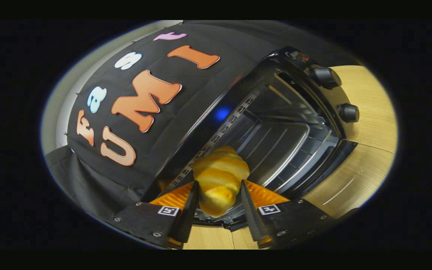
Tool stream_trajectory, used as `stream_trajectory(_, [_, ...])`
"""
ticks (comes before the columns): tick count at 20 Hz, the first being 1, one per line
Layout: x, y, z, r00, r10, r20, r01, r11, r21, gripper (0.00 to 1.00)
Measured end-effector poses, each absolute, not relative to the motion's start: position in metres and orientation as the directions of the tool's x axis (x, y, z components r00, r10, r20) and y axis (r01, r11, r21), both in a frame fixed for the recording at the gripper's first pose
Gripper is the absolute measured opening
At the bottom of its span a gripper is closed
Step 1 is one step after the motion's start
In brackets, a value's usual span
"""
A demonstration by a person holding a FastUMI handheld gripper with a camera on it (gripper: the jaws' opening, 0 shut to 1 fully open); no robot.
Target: Open the toaster oven, put the food inside, and close the toaster oven door.
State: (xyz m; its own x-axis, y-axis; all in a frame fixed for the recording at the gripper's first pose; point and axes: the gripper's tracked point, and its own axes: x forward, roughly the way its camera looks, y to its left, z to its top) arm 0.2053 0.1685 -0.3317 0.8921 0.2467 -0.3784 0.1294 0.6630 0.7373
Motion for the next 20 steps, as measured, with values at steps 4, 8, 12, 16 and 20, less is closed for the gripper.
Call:
stream_trajectory(4, [0.199, 0.163, -0.33, 0.901, 0.214, -0.378, 0.118, 0.717, 0.687, 0.73])
stream_trajectory(8, [0.191, 0.158, -0.324, 0.906, 0.198, -0.374, 0.115, 0.735, 0.668, 0.85])
stream_trajectory(12, [0.163, 0.153, -0.309, 0.913, 0.186, -0.363, 0.097, 0.766, 0.636, 0.98])
stream_trajectory(16, [0.123, 0.148, -0.278, 0.925, 0.183, -0.332, 0.038, 0.826, 0.563, 0.98])
stream_trajectory(20, [0.077, 0.136, -0.259, 0.925, 0.18, -0.334, -0.01, 0.892, 0.452, 0.98])
